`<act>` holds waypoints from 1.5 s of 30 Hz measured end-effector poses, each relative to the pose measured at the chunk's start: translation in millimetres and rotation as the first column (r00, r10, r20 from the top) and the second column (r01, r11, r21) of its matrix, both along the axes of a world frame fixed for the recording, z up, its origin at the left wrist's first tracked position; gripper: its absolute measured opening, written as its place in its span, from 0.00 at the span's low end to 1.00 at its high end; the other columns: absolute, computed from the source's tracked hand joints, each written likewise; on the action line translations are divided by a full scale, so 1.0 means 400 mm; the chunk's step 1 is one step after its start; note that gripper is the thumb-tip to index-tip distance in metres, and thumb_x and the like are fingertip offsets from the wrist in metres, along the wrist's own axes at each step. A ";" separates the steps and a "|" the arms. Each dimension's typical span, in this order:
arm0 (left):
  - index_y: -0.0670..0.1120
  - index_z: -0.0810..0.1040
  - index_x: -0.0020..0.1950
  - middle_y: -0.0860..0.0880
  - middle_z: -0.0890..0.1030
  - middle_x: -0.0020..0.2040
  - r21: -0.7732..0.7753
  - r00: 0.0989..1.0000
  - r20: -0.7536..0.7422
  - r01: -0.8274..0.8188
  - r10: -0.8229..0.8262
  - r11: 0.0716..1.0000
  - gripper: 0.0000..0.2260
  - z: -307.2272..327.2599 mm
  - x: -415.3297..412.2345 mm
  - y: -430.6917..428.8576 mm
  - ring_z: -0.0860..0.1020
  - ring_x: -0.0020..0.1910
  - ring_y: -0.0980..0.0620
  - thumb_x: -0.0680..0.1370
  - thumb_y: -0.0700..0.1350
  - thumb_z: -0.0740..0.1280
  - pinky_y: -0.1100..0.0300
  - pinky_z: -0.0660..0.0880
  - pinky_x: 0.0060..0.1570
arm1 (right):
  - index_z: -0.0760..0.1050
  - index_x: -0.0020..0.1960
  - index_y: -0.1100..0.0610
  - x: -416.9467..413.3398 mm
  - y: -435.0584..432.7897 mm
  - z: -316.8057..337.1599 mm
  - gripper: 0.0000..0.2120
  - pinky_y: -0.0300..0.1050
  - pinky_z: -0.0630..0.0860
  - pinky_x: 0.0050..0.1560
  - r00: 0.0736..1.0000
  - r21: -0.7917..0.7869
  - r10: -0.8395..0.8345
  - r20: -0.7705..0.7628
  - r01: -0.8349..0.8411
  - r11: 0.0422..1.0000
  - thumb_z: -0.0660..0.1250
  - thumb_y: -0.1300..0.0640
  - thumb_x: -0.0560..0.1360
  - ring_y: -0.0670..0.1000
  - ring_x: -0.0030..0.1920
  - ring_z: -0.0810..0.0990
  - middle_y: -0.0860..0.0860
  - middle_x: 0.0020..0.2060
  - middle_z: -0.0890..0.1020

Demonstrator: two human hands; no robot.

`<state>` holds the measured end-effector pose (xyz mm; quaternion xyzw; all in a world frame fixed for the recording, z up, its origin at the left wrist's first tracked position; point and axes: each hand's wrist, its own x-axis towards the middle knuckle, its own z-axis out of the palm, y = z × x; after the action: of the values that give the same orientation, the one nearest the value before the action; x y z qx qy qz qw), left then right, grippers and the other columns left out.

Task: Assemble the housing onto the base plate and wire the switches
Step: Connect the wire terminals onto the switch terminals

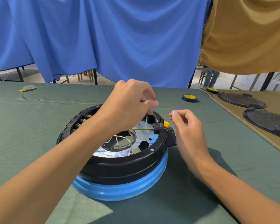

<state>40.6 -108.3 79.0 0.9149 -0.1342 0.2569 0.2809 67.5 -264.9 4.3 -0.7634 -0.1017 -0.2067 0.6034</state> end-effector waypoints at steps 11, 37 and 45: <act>0.53 0.85 0.40 0.59 0.82 0.33 0.294 0.947 -0.319 0.150 -0.052 0.944 0.03 -0.005 0.005 0.036 0.78 0.37 0.61 0.74 0.48 0.75 0.69 0.73 0.37 | 0.75 0.43 0.51 -0.009 0.020 -0.014 0.08 0.61 0.73 0.55 0.999 -0.063 0.045 0.023 -0.043 0.997 0.61 0.52 0.80 0.57 0.54 0.76 0.47 0.41 0.80; 0.51 0.85 0.44 0.59 0.82 0.36 0.267 0.924 -0.359 0.235 -0.130 0.935 0.05 -0.016 0.020 0.038 0.78 0.40 0.60 0.77 0.44 0.71 0.68 0.73 0.39 | 0.72 0.44 0.46 -0.005 0.019 -0.027 0.06 0.46 0.73 0.55 0.996 -0.052 0.083 0.044 -0.081 0.995 0.62 0.53 0.80 0.52 0.54 0.75 0.44 0.42 0.78; 0.51 0.86 0.47 0.61 0.81 0.37 0.287 0.923 -0.363 0.242 -0.128 0.927 0.05 -0.016 0.022 0.040 0.77 0.40 0.63 0.78 0.44 0.70 0.74 0.70 0.36 | 0.72 0.44 0.46 -0.007 0.020 -0.025 0.06 0.45 0.73 0.55 0.996 -0.062 0.084 0.042 -0.082 0.995 0.62 0.53 0.79 0.51 0.54 0.75 0.43 0.42 0.78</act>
<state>49.6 -92.3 72.8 0.9620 -0.2116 0.0422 0.1674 64.9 -256.9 -5.6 -0.7716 -0.1531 -0.1953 0.5857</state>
